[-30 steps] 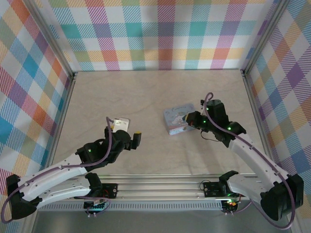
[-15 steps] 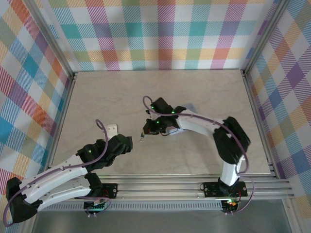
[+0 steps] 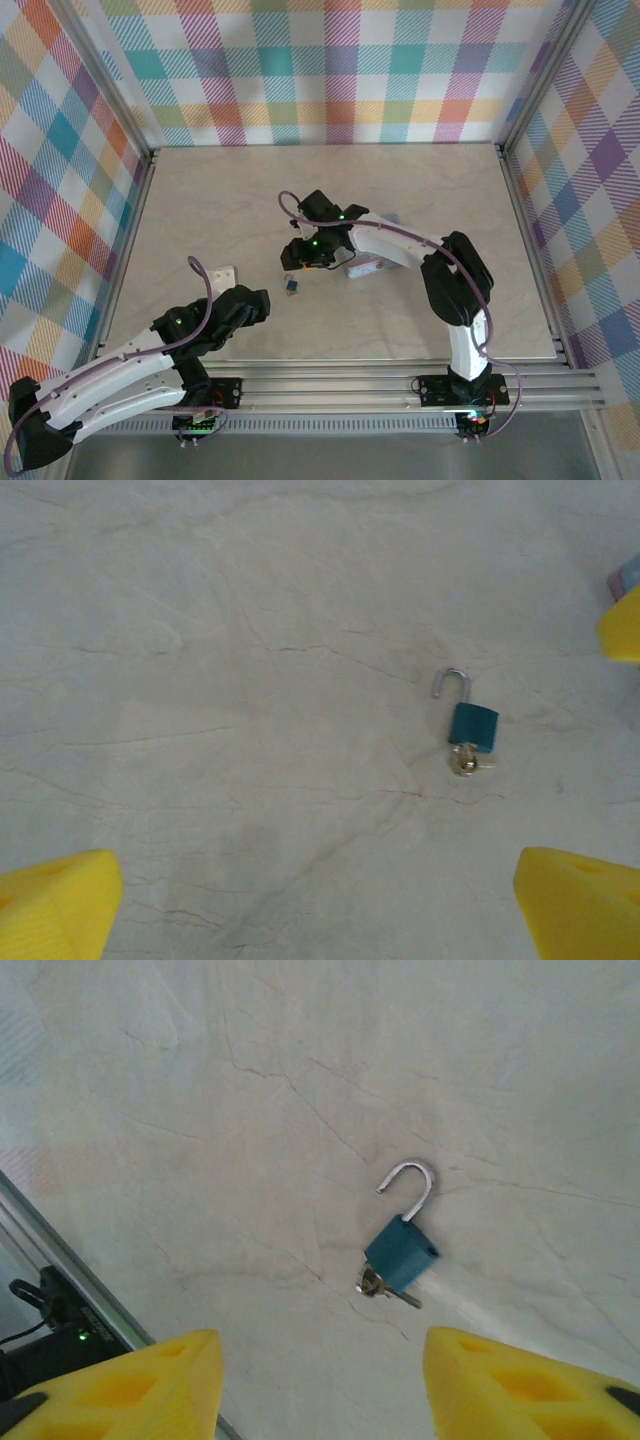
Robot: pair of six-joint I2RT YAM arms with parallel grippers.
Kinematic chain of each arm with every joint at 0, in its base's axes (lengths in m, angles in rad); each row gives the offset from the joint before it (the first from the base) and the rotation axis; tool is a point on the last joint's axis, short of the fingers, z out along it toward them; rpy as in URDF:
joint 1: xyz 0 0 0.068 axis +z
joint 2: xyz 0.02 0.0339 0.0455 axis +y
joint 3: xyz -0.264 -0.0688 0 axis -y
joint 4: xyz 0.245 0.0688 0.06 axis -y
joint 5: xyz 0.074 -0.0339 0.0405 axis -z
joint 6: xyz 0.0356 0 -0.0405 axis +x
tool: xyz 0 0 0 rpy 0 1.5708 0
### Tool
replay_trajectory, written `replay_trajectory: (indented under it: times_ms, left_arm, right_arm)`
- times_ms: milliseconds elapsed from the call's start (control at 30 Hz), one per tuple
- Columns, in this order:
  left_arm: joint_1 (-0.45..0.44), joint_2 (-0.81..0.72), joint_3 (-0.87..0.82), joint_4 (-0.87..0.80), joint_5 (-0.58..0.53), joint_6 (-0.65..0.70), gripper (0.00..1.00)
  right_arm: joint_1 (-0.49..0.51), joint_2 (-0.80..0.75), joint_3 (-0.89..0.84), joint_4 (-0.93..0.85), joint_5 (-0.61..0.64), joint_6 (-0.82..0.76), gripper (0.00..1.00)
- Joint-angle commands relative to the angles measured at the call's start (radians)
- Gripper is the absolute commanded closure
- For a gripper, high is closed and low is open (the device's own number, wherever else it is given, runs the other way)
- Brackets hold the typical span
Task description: Unlock the padlock with the key
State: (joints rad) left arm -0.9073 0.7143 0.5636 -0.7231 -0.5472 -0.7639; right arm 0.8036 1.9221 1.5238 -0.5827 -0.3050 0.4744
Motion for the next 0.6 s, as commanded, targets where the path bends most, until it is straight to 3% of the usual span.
replay_trajectory:
  times_ms: [0,100,233,333,433,500,567]
  left_arm:
    - [0.079,0.015,0.028,0.09,0.095,0.127,0.0]
    - [0.187,0.057,0.086,0.117,0.147,0.235,0.0]
    - [0.316,0.165,0.182,0.164,0.134,0.393,0.0]
    - [0.394,0.266,0.233,0.24,0.075,0.553,0.0]
    - [0.479,0.36,0.264,0.313,-0.026,0.622,0.0]
    - [0.54,0.416,0.259,0.38,-0.078,0.645,0.0]
    - [0.592,0.44,0.211,0.506,-0.055,0.691,0.0]
  right_arm:
    - [-0.031,-0.162,-0.001,-0.046,0.106,-0.106,0.39]
    - [-0.092,-0.299,-0.071,-0.031,0.188,-0.149,0.28]
    - [-0.224,-0.502,-0.213,0.039,0.275,-0.183,0.02]
    - [-0.328,-0.645,-0.358,0.142,0.414,-0.225,0.0]
    - [-0.42,-0.748,-0.508,0.244,0.594,-0.264,0.0]
    - [-0.513,-0.788,-0.58,0.258,0.61,-0.245,0.0]
    - [-0.582,-0.805,-0.666,0.328,0.582,-0.285,0.0]
